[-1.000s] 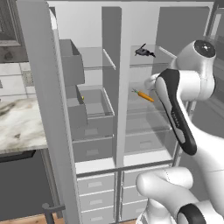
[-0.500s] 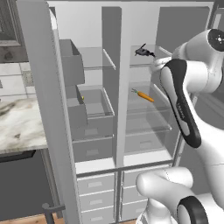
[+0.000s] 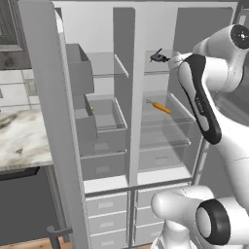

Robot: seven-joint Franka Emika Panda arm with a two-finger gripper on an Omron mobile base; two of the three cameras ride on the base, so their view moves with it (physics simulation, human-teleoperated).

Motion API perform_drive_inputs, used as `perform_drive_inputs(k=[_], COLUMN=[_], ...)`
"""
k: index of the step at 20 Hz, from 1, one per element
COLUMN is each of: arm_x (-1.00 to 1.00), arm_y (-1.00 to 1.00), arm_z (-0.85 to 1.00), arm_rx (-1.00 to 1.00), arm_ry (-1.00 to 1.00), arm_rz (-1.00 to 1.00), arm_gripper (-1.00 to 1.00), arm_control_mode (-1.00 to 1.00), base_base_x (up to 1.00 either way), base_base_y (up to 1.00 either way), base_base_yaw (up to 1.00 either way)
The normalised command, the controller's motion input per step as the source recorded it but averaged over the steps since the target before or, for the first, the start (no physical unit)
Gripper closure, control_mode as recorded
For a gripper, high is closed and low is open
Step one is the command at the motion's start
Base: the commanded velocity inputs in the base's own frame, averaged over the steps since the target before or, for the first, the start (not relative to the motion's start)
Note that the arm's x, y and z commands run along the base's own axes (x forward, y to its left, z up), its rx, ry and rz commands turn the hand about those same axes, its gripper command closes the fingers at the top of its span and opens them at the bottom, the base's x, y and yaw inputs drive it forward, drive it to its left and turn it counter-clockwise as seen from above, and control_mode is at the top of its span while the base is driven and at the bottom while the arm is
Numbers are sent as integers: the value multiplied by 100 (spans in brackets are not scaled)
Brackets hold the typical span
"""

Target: There's a fish in the fridge that needs to be moved to the freezer for freezing. Pick up the fish from the fridge, place it on any shelf in the freezer, and close the fridge and freezer doors when done.

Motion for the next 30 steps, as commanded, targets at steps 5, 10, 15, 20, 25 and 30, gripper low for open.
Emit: perform_drive_inputs(k=[5, 10, 15, 20, 25, 30], arm_x=[58, 59, 50, 59, 65, 60], arm_y=[-17, -5, -7, -20, -13, -1], arm_z=[0, 0, 0, -16, -23, -11], arm_rx=[0, 0, 0, 0, 0, 0], arm_ry=[0, 1, 3, 0, 2, 13], arm_rz=[0, 0, 1, 9, 10, 5], arm_gripper=[-100, -100, -100, -100, -100, -100], arm_control_mode=[-100, -100, -100, -100, -100, -100], base_base_x=[0, 0, 0, 0, 0, 0], base_base_y=[0, 0, 0, 0, 0, 0], base_base_yaw=[0, 0, 0, 0, 0, 0])
